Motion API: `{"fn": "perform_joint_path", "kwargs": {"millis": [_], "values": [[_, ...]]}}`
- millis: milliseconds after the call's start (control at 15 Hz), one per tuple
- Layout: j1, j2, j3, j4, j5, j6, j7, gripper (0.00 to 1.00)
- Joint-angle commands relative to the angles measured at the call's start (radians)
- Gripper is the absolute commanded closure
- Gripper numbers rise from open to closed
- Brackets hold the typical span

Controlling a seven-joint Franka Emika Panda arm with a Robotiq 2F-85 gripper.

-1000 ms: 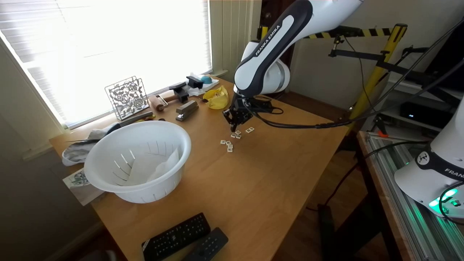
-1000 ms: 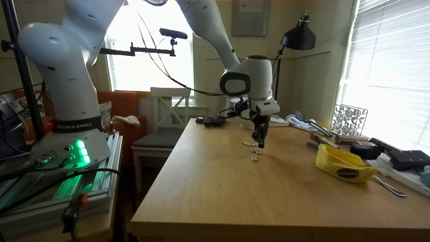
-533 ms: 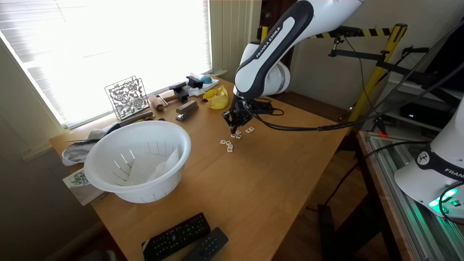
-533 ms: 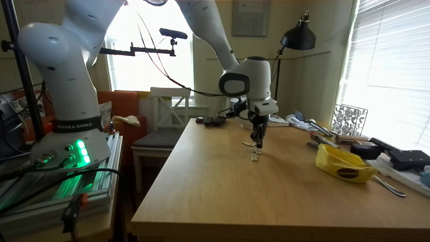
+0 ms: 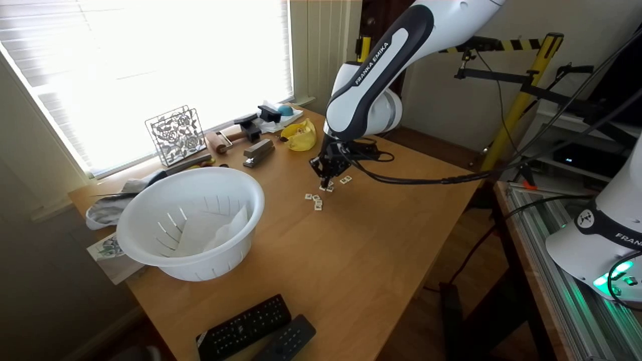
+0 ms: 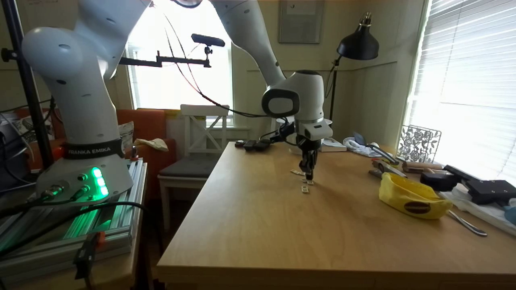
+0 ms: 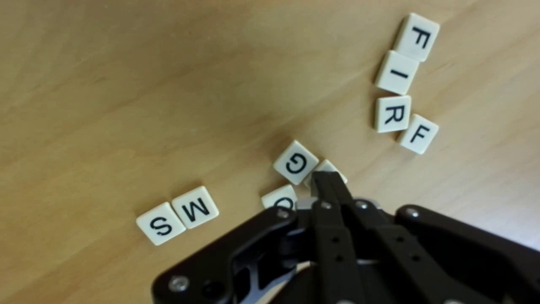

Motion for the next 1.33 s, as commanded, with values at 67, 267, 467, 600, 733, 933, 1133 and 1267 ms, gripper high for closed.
{"fn": "perform_joint_path", "kwargs": {"millis": [67, 267, 467, 600, 733, 933, 1133, 1267], "values": [[-0.008, 0.015, 0.010, 0.012, -0.026, -0.003, -0.004, 1.00], [-0.013, 0.021, 0.020, 0.023, -0.025, -0.005, -0.022, 1.00], [-0.012, 0.028, 0.027, 0.035, -0.026, -0.005, -0.034, 1.00], [-0.008, 0.033, 0.026, 0.041, -0.031, -0.001, -0.036, 1.00], [-0.009, 0.034, 0.027, 0.046, -0.036, -0.002, -0.043, 1.00], [-0.004, 0.042, 0.023, 0.060, -0.062, -0.009, -0.052, 1.00], [0.000, 0.049, 0.021, 0.074, -0.087, -0.010, -0.064, 1.00], [-0.006, 0.053, 0.030, 0.084, -0.093, -0.015, -0.075, 1.00]]}}
